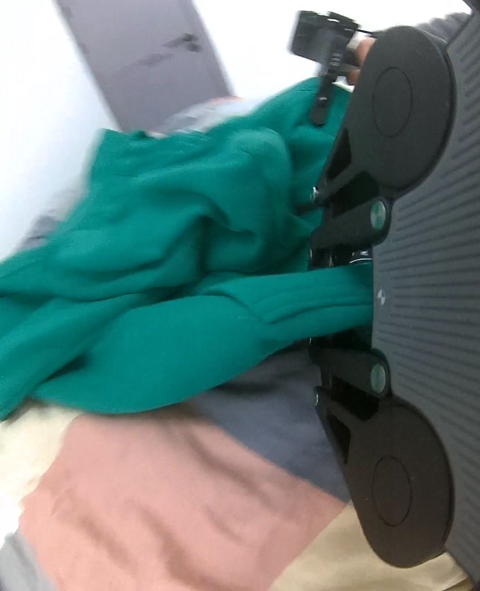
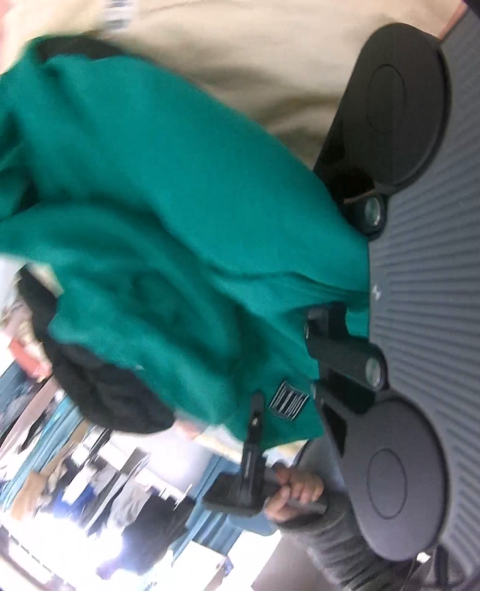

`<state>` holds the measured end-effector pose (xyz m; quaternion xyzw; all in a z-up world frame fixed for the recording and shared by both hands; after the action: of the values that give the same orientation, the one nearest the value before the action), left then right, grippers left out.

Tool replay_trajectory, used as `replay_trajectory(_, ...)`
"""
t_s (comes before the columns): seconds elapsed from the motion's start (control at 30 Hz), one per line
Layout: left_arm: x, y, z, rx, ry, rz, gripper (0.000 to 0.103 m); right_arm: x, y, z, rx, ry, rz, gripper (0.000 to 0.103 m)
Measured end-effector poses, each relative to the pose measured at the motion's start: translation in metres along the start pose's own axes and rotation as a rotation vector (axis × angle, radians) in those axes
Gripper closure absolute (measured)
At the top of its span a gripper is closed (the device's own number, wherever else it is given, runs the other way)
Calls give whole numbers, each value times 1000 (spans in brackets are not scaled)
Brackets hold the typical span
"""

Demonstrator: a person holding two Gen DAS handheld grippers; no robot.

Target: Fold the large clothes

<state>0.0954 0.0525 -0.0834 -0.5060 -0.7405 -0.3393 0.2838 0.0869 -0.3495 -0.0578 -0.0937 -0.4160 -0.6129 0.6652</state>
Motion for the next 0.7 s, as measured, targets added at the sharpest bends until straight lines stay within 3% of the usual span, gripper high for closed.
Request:
replay_trajectory(0.17, 40, -2, -13, 50, -122, -146, 94, 38, 7, 26, 37, 28, -125, 87)
replay_trajectory(0.23, 60, -6, -16, 56, -173, -189, 94, 63, 3, 41, 31, 111, -220, 87)
replay_trajectory(0.53, 140, -50, -35, 47, -314, -276, 94, 114, -44, 88, -3, 225, -389, 87)
replay_trajectory(0.7, 169, -84, -42, 52, -366, -292, 94, 125, -69, 107, -62, 238, -450, 87)
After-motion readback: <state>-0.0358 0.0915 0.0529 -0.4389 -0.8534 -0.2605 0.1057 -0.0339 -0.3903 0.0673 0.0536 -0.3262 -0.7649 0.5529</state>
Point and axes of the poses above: each gripper's, at about its wrist camera, not at the fingertips, and x roughly against the way its jaws point, z to its left, y to its top, the point moved 3 cm from there along -x, roughly the way its jaws point, and after that the axes turned 10 degrees about z, right-handed, at the moved point
